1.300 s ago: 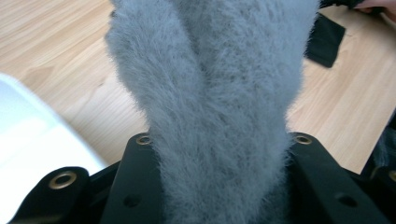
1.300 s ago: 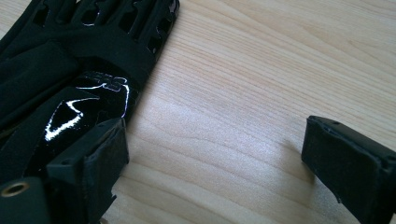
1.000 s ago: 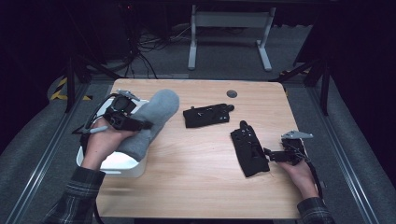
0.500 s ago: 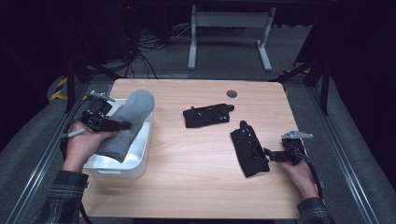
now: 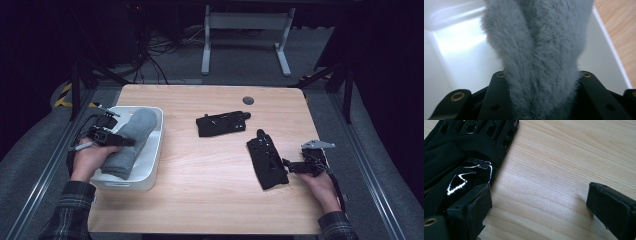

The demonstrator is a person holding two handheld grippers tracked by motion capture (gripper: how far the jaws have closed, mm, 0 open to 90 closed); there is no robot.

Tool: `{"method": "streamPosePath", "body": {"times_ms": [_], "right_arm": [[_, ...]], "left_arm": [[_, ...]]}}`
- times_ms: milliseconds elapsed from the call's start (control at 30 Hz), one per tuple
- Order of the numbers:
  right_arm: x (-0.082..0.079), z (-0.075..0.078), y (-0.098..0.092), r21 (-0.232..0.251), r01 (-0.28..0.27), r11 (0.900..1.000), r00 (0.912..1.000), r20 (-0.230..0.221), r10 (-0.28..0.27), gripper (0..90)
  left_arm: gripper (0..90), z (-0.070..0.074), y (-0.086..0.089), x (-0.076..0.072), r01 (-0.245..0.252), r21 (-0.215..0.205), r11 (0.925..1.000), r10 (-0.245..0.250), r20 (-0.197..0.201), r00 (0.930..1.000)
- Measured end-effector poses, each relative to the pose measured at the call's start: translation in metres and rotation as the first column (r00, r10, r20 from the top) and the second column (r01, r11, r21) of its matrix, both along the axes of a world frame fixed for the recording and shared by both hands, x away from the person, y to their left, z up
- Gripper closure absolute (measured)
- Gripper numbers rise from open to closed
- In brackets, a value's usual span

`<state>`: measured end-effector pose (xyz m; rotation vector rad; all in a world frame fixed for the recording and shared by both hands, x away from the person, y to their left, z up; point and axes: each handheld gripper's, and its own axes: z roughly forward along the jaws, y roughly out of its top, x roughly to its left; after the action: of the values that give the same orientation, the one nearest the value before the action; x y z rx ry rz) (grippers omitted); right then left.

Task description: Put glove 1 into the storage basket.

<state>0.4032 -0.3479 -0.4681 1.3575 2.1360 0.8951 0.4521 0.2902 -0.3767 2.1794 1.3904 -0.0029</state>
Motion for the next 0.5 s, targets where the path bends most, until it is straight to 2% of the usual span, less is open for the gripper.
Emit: {"method": "streamPosePath", "body": {"times_ms": [133,300,500], "right_arm": [[0.0,0.0,0.0,0.0,0.0,1.0,1.0,0.0,0.0,6.7],[0.0,0.0,0.0,0.0,0.0,1.0,1.0,0.0,0.0,6.7],[0.0,0.0,0.0,0.0,-0.001,1.0,1.0,0.0,0.001,6.6]], "left_arm": [[64.1,-0.015,-0.001,0.006,0.0,0.003,1.0,0.001,-0.038,0.9993],[61.7,-0.028,-0.005,0.015,0.008,0.027,0.9996,-0.006,-0.076,0.9971],[53.6,-0.041,-0.009,0.022,0.011,0.072,0.9974,-0.005,-0.089,0.996]]}}
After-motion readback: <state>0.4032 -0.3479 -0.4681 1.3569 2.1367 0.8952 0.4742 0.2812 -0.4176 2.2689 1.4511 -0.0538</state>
